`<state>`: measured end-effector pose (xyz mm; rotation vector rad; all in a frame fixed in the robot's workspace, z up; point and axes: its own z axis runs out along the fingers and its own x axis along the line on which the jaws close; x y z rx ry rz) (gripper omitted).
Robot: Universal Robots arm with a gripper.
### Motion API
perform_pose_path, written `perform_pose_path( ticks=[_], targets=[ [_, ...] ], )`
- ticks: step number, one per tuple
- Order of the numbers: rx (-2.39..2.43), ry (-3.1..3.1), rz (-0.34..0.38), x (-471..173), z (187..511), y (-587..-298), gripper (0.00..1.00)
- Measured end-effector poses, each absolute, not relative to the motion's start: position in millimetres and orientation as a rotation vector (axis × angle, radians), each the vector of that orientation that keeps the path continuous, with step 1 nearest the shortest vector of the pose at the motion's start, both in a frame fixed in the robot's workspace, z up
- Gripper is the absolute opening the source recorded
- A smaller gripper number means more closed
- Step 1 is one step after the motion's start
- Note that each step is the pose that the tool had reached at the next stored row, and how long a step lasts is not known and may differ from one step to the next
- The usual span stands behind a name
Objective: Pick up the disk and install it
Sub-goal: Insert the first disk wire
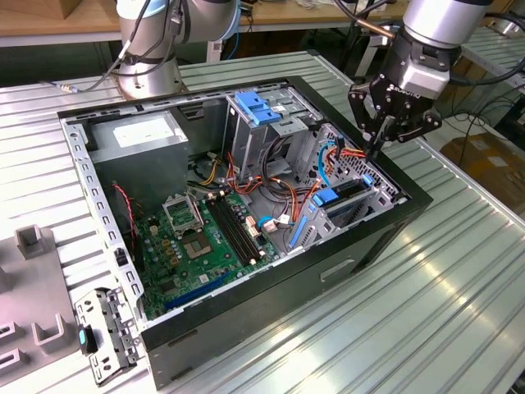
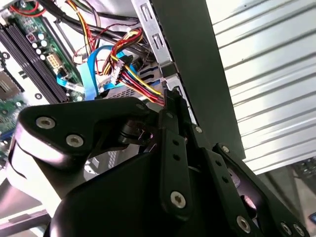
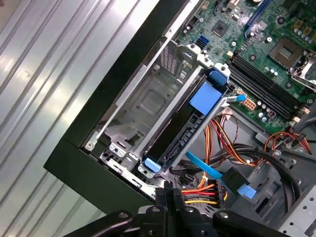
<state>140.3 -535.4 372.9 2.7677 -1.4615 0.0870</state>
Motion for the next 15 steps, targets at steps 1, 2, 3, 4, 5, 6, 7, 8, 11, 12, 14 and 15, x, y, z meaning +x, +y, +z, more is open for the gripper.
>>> perform_pose_path(
  ticks=[1, 2, 3, 4, 5, 6, 7, 8, 11, 12, 14, 15],
  targets=[
    [2.751, -1.492, 0.087, 140.3, 372.9, -535.4, 0.16],
    [2.740, -1.510, 0.087, 140.3, 372.8, -535.4, 0.16],
    [2.712, -1.559, 0.086, 140.3, 372.8, -535.4, 0.16],
    [2.701, -1.576, 0.086, 140.3, 372.8, -535.4, 0.16],
    [2.689, -1.596, 0.086, 140.3, 372.8, -535.4, 0.16],
    [2.669, -1.628, 0.086, 140.3, 372.7, -535.4, 0.16],
    [2.657, -1.647, 0.086, 140.3, 372.7, -535.4, 0.16],
    [2.646, -1.665, 0.085, 140.3, 372.7, -535.4, 0.16],
    [2.589, -1.749, 0.084, 140.3, 372.6, -535.4, 0.16],
    [2.577, -1.765, 0.084, 140.3, 372.6, -535.4, 0.16],
    [2.539, -1.818, 0.084, 140.3, 372.6, -535.4, 0.16],
    [2.528, -1.833, 0.084, 140.3, 372.6, -535.4, 0.16]
  ],
)
